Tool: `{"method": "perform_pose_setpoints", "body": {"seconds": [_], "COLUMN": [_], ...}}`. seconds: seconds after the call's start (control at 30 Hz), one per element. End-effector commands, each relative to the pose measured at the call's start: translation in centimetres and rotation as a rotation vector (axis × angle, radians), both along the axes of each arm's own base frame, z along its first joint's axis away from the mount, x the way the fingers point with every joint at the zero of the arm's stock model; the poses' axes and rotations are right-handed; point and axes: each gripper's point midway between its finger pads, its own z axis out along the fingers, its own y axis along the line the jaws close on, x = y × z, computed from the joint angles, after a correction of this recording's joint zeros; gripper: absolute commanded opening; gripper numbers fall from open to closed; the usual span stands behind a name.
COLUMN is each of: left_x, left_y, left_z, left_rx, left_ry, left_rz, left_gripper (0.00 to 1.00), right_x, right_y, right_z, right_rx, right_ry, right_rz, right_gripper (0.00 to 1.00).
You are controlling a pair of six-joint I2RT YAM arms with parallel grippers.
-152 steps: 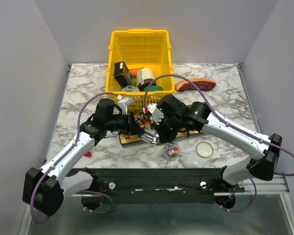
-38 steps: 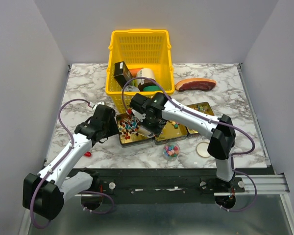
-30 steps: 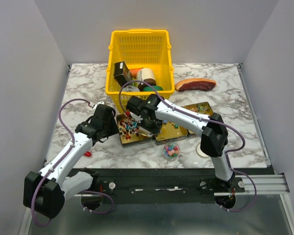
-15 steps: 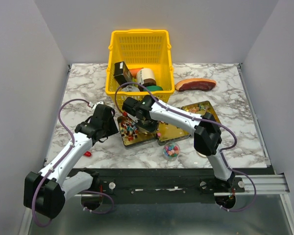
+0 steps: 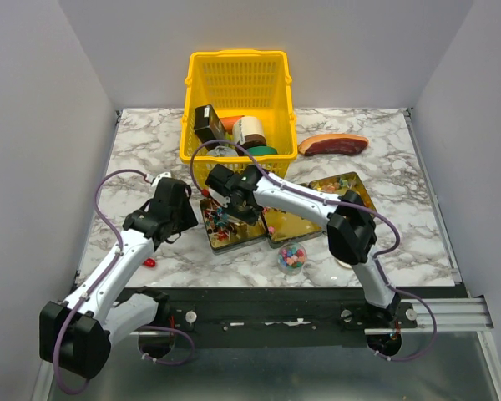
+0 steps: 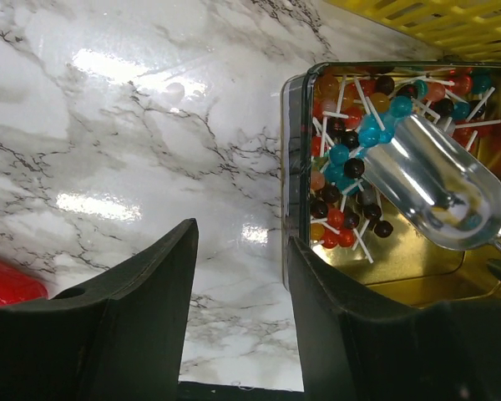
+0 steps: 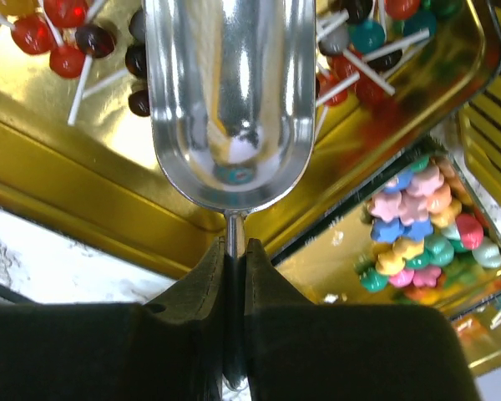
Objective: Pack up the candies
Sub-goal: Scoop the fake candies from the storage box.
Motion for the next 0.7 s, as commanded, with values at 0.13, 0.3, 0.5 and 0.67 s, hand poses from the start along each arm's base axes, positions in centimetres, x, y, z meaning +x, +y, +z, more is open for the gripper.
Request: {"method": "perform_pose_setpoints", "body": {"seconds": [0.13,0.3,0.5,0.67], "left_x": [-0.1,-0.3,-0.3,-0.3], "left_y": [1.0,1.1,1.1,0.9], "left_z": [0.0,-0.1,-0.2,-0.4], "left_rx": [0.012,0.01,0.003,-0.001], "left_ry": [0.004,0.011,0.017,0.024], "left_rz": [0.05,0.055,0.058,0.055], "left_gripper": [0.57,0.57,0.57,0.57], "right_x": [0.2,0.5,1.1,1.4], "right_y": [2.3,3.0,3.2,3.7], "right_z": [-1.8,-2.6,-2.8,-1.7], "right_rx": [0.112,0.142,0.188,0.267], "right_ry": [-0.011,-0.027,-0.069,-0.115], "right_rz": [0.04,0.002,-0.044,-0.068], "right_gripper": [0.01,0.01,0.01,0.01]}}
